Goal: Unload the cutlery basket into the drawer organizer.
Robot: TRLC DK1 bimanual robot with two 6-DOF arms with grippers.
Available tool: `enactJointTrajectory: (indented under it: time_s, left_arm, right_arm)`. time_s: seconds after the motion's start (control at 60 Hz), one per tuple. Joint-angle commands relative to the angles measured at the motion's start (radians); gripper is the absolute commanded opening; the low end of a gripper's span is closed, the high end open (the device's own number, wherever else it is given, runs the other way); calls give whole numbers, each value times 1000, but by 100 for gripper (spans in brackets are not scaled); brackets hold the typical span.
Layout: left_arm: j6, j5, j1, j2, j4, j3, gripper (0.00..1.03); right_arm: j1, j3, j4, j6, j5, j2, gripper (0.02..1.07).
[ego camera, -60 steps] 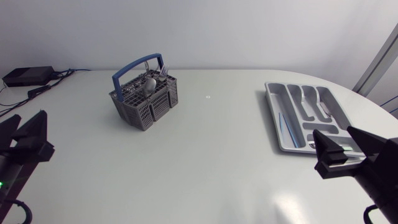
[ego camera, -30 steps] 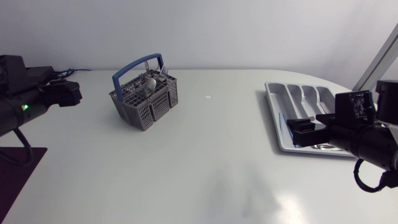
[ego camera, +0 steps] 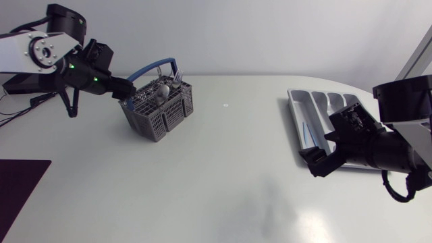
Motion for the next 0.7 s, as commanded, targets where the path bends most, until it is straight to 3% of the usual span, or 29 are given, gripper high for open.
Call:
enactJointTrajectory:
  time_s: [0.0,0.067,0.15,0.267,0.3,0.4,0.583,0.683]
  left_arm:
    - [51,25,30,99,-15,72,82]
    - [54,37,34,148,-3,115,72]
    - [51,97,54,186,2,155,68]
    - [20,98,63,205,51,165,58]
    - [16,100,63,211,51,168,52]
    - [8,107,76,209,48,166,22]
    - [51,192,90,189,-65,142,16]
    - [88,245,91,100,-108,48,16]
  right_arm:
    - [9,21,-30,-57,-43,15,102]
    - [4,21,-38,-69,-71,13,102]
    - [-3,26,-38,-69,-83,15,102]
    - [-5,26,-39,-69,-96,13,102]
    - [-3,24,-39,-69,-96,13,102]
    - [-2,26,-39,-69,-97,13,102]
    - [7,29,-36,-69,-102,11,102]
    - [9,33,-36,-69,-102,13,102]
